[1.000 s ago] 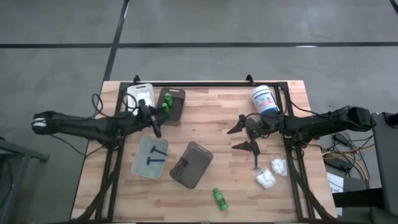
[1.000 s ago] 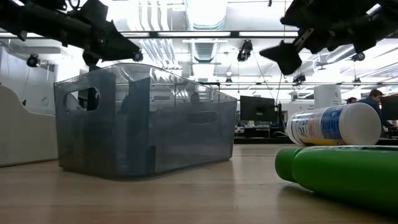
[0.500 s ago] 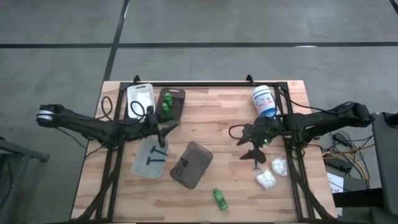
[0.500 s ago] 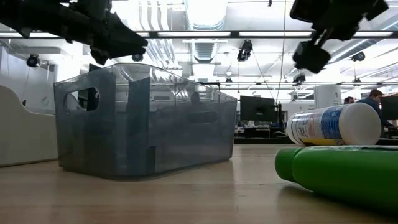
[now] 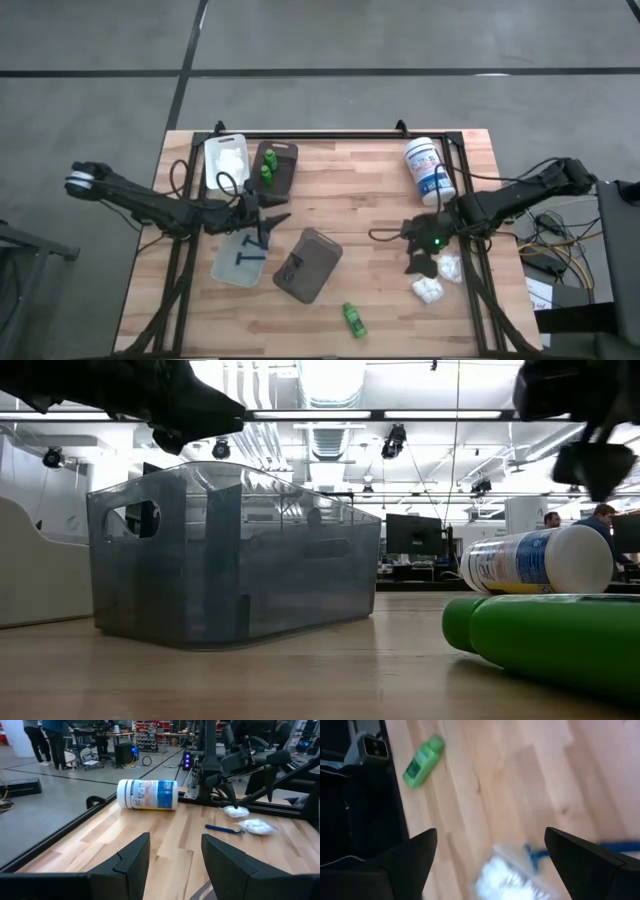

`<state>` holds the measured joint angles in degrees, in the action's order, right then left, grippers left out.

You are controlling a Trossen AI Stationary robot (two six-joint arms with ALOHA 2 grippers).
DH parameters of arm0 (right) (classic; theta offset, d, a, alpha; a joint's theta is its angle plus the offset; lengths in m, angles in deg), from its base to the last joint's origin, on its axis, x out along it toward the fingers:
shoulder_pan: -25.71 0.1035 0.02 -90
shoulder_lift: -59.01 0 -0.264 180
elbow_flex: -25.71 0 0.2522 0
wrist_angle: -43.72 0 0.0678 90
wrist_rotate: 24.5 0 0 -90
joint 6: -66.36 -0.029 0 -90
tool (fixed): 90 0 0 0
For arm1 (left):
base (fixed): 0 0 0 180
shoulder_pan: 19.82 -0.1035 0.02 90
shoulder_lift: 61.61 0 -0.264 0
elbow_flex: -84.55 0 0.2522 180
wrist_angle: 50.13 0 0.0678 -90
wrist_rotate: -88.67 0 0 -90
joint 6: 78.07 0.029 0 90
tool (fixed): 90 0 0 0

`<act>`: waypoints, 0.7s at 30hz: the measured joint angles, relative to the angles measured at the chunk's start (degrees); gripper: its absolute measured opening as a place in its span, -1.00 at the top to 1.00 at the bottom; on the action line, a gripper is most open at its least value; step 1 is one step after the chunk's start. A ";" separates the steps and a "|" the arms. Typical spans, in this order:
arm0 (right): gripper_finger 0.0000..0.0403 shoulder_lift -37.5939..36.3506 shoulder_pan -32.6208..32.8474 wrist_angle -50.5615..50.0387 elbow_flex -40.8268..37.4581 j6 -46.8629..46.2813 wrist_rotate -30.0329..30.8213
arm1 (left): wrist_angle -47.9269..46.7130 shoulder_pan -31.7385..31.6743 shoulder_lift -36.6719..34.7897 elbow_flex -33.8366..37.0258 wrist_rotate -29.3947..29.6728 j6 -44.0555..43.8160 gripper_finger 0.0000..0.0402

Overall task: Pick & Place Travel size toiletries
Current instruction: Put the cotton pack into the white bin

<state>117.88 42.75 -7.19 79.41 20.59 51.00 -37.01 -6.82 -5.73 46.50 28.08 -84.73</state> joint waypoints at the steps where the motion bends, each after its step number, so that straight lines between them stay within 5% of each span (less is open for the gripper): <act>1: -0.81 0.15 0.97 -0.09 -0.01 -1.58 -0.02 | 0.41 0.24 0.33 0.00 0.01 0.00 0.09; 13: -0.81 5.05 13.46 -0.37 -0.25 -17.21 0.21 | 2.79 2.75 1.76 -0.04 0.02 0.04 0.09; 21: -0.80 14.72 16.88 -1.79 -0.44 -17.83 0.47 | 2.77 3.29 1.77 -1.14 0.02 -0.39 0.09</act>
<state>132.60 59.63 -8.98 78.97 2.75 51.47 -34.24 -3.54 -3.96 45.36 28.10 -85.12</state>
